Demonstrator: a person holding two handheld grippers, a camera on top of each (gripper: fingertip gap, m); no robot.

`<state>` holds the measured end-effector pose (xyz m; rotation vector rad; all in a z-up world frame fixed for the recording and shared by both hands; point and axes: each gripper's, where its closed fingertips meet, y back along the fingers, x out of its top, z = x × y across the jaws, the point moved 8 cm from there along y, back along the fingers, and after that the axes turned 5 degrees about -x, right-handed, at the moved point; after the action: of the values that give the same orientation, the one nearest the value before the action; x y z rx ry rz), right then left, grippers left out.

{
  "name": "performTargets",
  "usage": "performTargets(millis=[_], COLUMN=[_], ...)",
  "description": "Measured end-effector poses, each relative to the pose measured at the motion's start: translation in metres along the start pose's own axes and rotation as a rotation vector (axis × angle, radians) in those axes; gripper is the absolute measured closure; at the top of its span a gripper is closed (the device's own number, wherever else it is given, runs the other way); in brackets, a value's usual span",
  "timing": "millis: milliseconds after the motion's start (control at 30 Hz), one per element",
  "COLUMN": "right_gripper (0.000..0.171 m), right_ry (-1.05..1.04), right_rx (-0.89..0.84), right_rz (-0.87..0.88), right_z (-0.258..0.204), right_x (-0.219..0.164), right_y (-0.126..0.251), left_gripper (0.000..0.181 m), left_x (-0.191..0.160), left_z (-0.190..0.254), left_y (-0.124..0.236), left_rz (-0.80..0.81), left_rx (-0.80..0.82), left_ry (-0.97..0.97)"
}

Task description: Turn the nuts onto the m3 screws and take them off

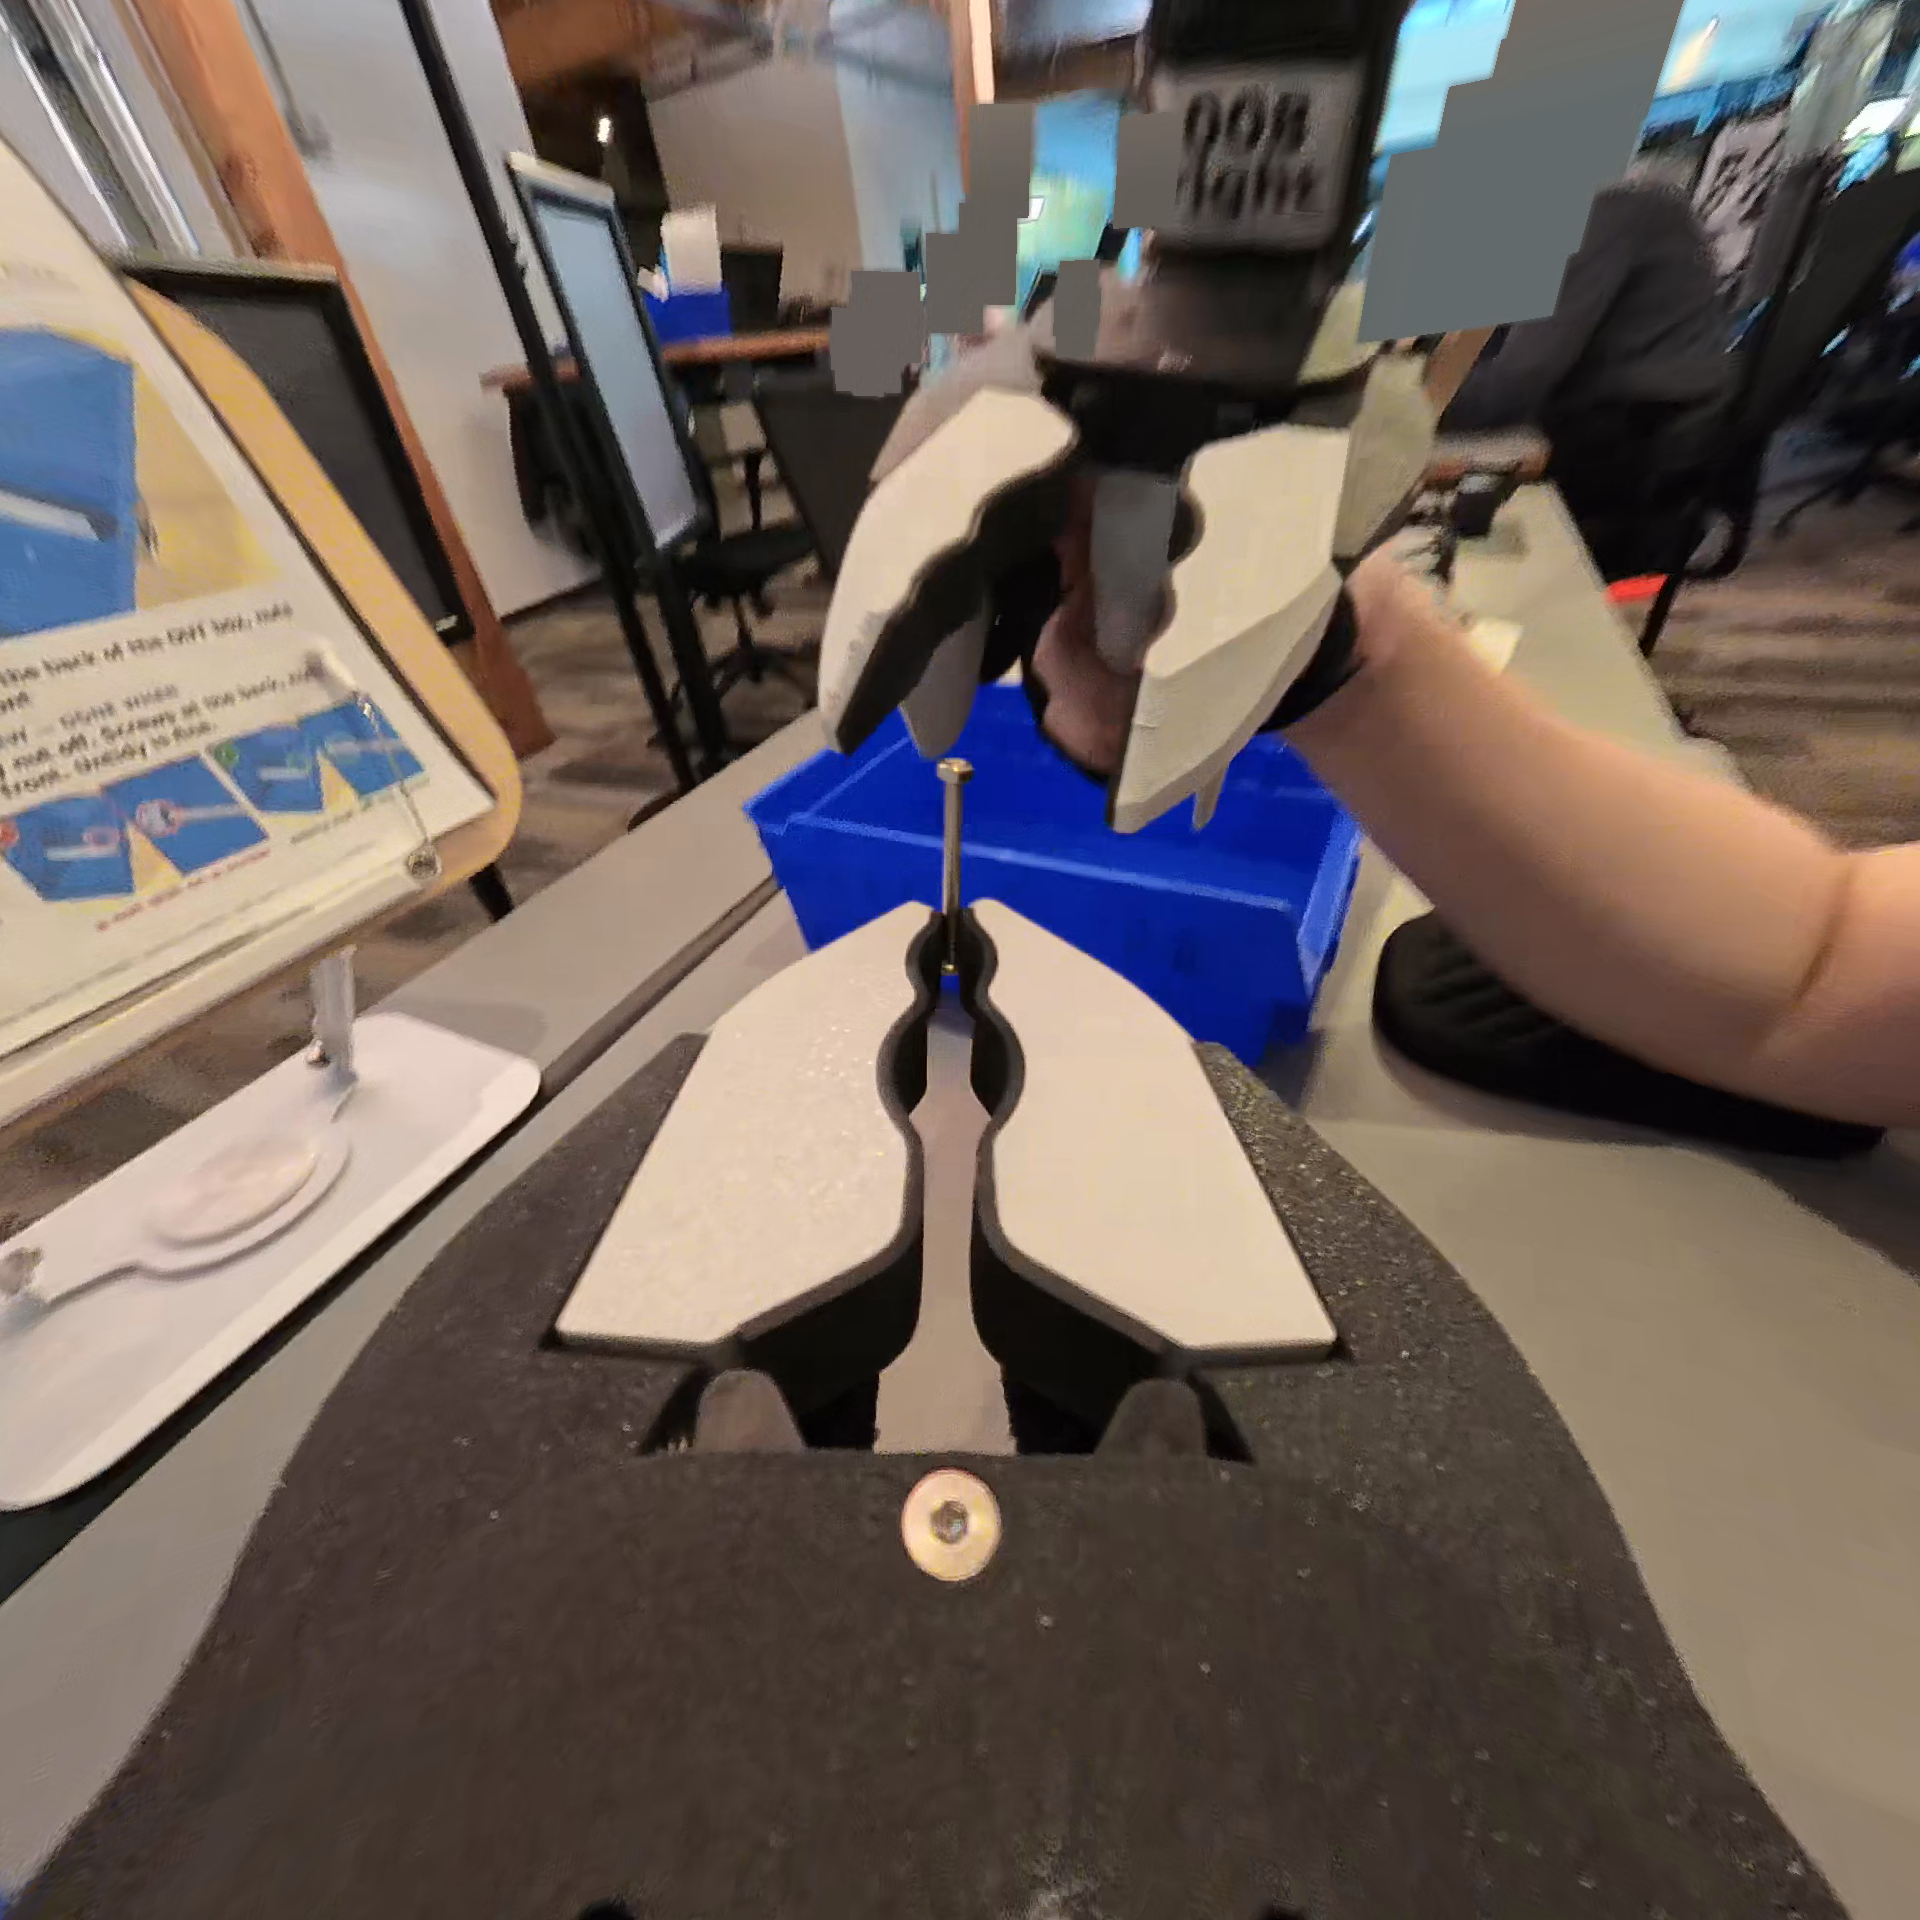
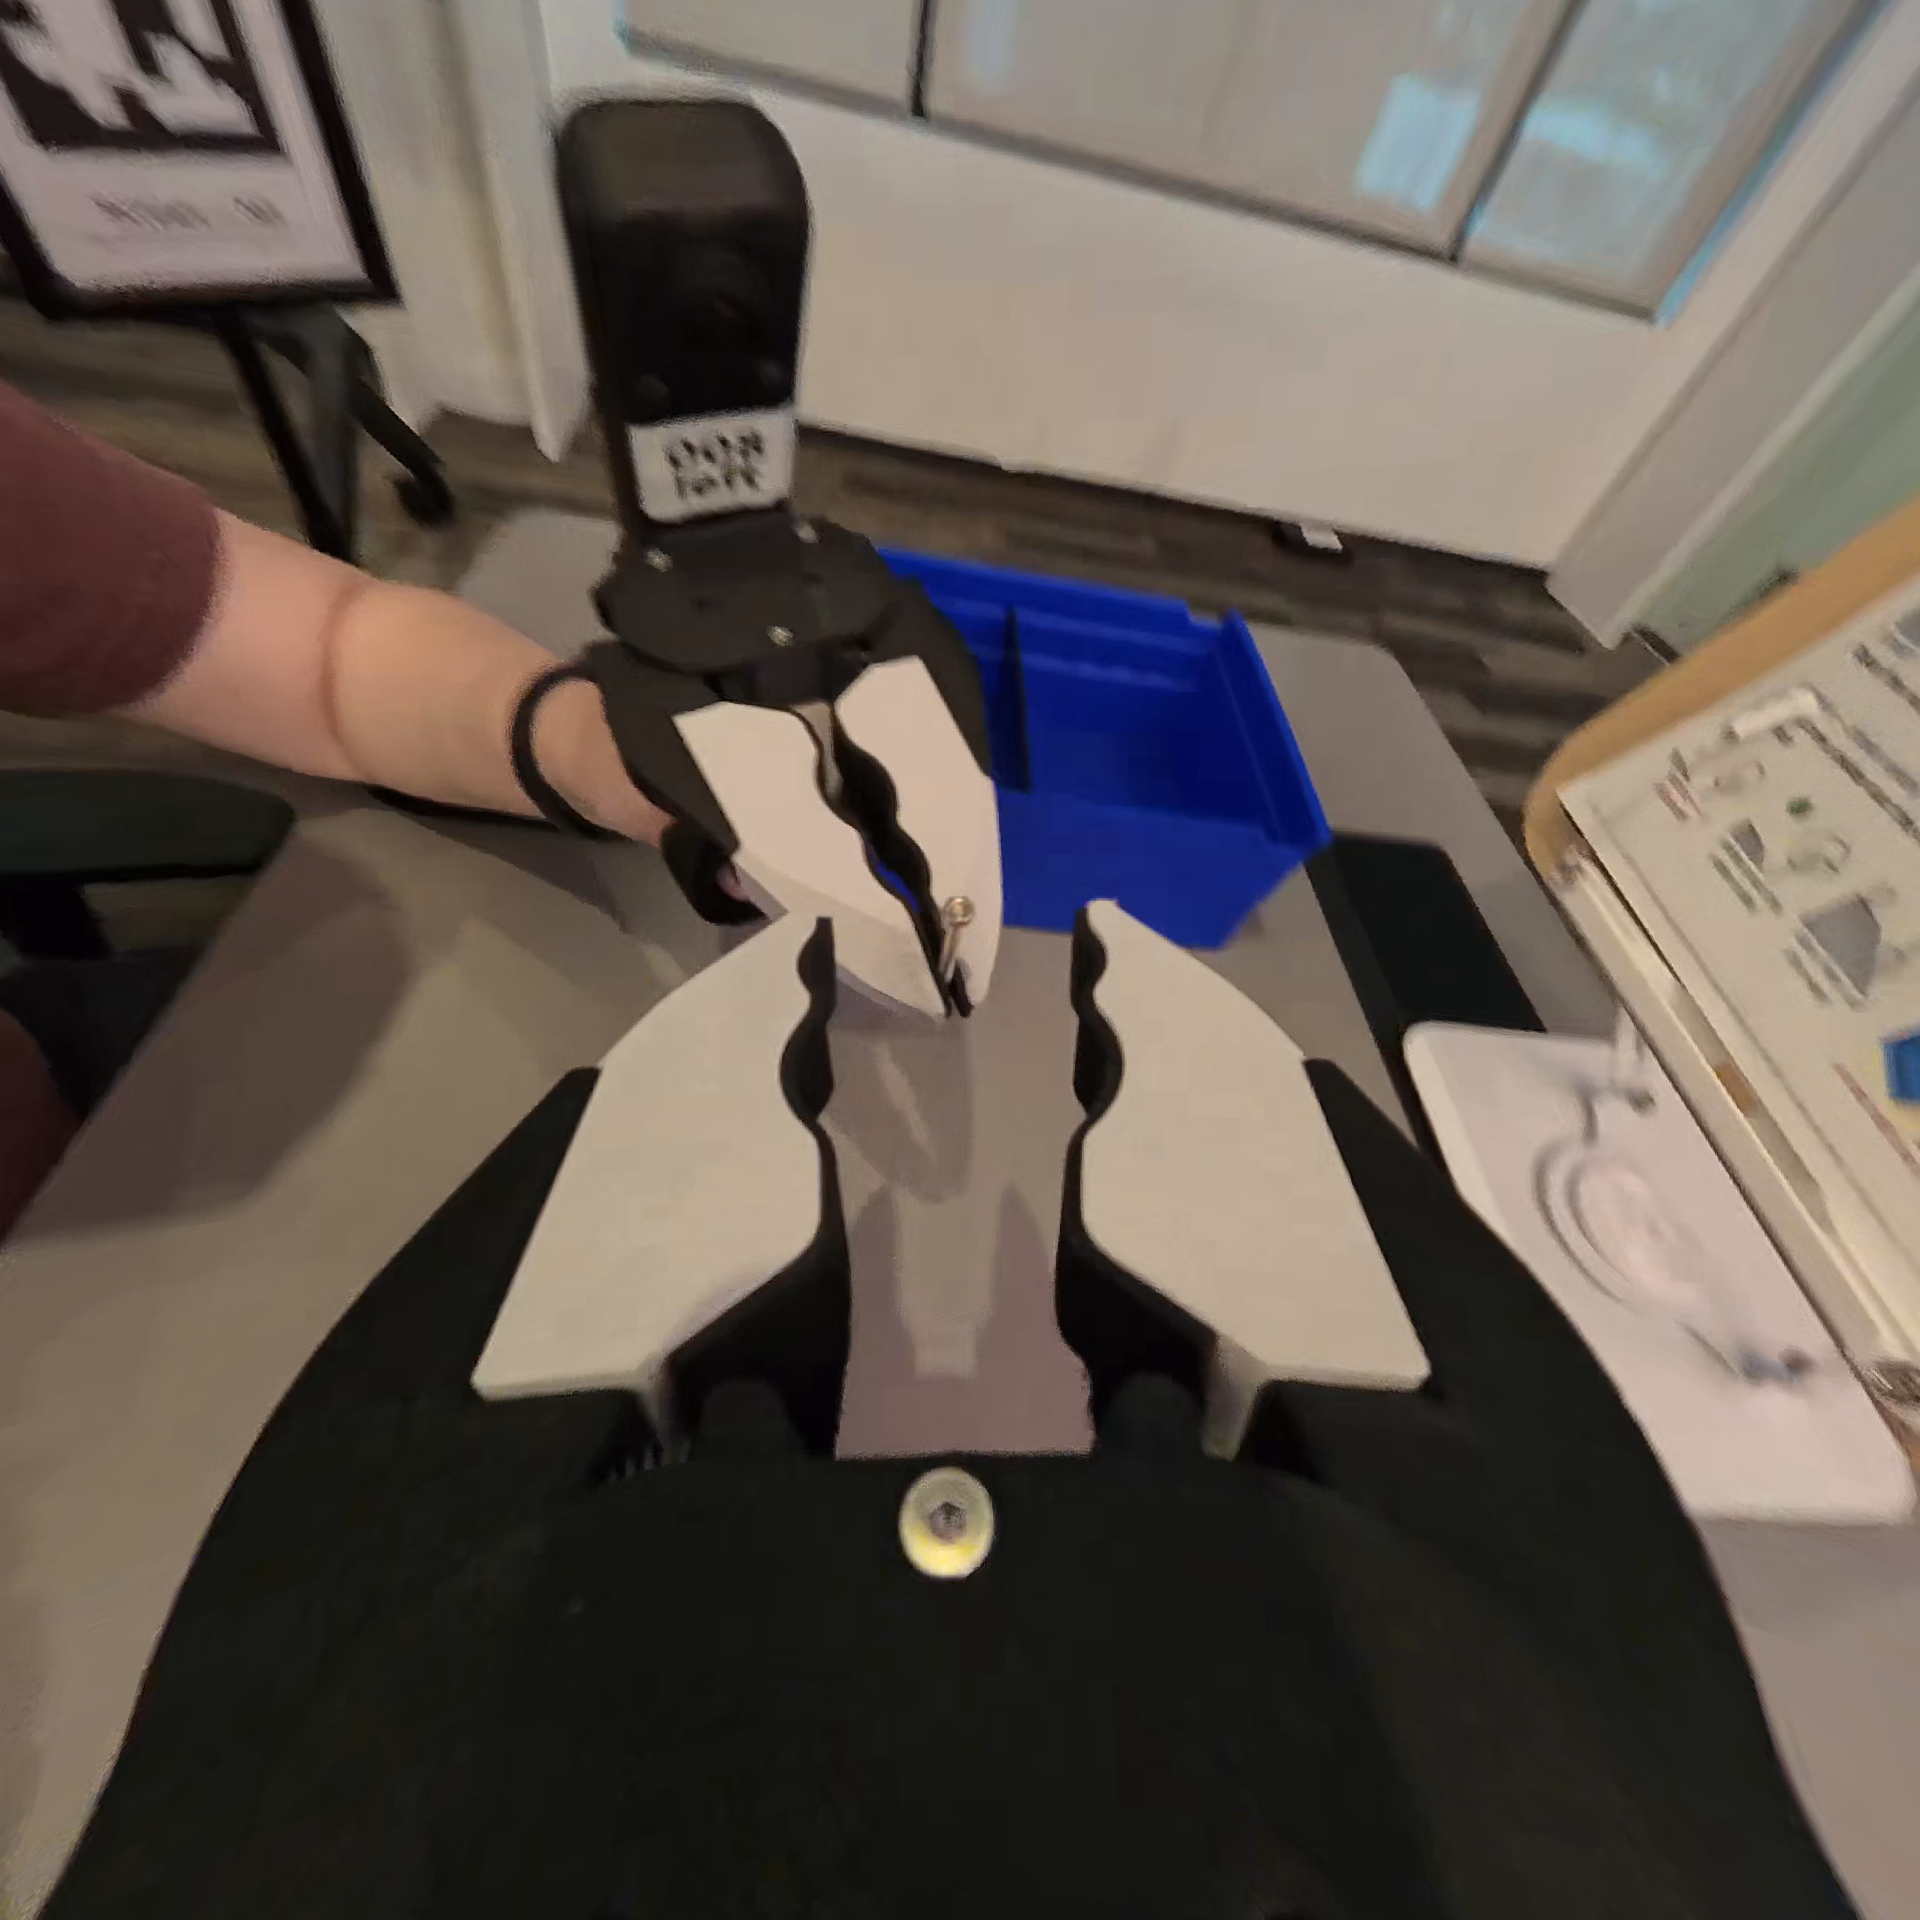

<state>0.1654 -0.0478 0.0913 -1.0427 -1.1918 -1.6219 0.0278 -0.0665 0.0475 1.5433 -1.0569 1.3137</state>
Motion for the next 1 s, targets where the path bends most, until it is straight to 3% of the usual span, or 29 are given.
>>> performTargets(millis=[167, 500, 1000], right_gripper=[0.138, 0.144, 0.12], right_ry=[-0.026, -0.011, 0.0], right_rx=[0.027, 0.115, 0.231], right_rz=[0.191, 0.234, 0.314], right_z=[-0.002, -0.01, -0.031], right_x=[0.012, 0.011, 0.018], right_y=[0.002, -0.006, -0.022], left_gripper=[0.18, 0.18, 0.179], left_x=[0.012, 0.014, 0.017], left_z=[0.004, 0.006, 0.012], left_y=[0.008, 0.009, 0.009], left_rz=[0.131, 0.165, 0.204], left_rx=[-0.085, -0.138, -0.193], left_ry=[0.032, 0.075, 0.081])
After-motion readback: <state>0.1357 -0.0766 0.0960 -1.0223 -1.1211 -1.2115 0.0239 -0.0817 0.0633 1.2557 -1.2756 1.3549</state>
